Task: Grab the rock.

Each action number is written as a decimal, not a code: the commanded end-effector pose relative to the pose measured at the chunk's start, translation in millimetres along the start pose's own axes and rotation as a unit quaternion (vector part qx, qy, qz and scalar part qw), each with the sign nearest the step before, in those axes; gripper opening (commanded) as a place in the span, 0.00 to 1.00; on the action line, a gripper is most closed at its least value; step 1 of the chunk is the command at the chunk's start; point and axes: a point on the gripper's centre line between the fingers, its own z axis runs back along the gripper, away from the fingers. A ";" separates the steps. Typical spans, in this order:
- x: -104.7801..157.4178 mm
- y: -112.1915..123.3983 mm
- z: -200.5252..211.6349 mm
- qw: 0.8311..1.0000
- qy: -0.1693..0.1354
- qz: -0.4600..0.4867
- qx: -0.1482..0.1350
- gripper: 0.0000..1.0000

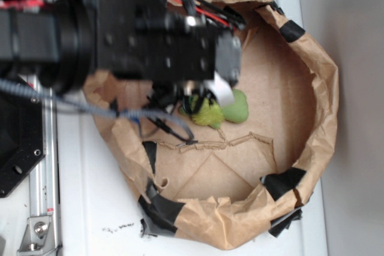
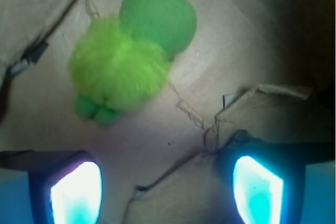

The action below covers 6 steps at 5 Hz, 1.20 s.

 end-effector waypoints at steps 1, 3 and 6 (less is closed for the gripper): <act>-6.9 21.0 0.4 0.999 -0.015 -0.024 0.045 1.00; -3.5 31.2 4.2 0.998 -0.019 -0.017 0.064 1.00; 13.0 22.7 -12.8 0.996 -0.024 -0.036 0.076 1.00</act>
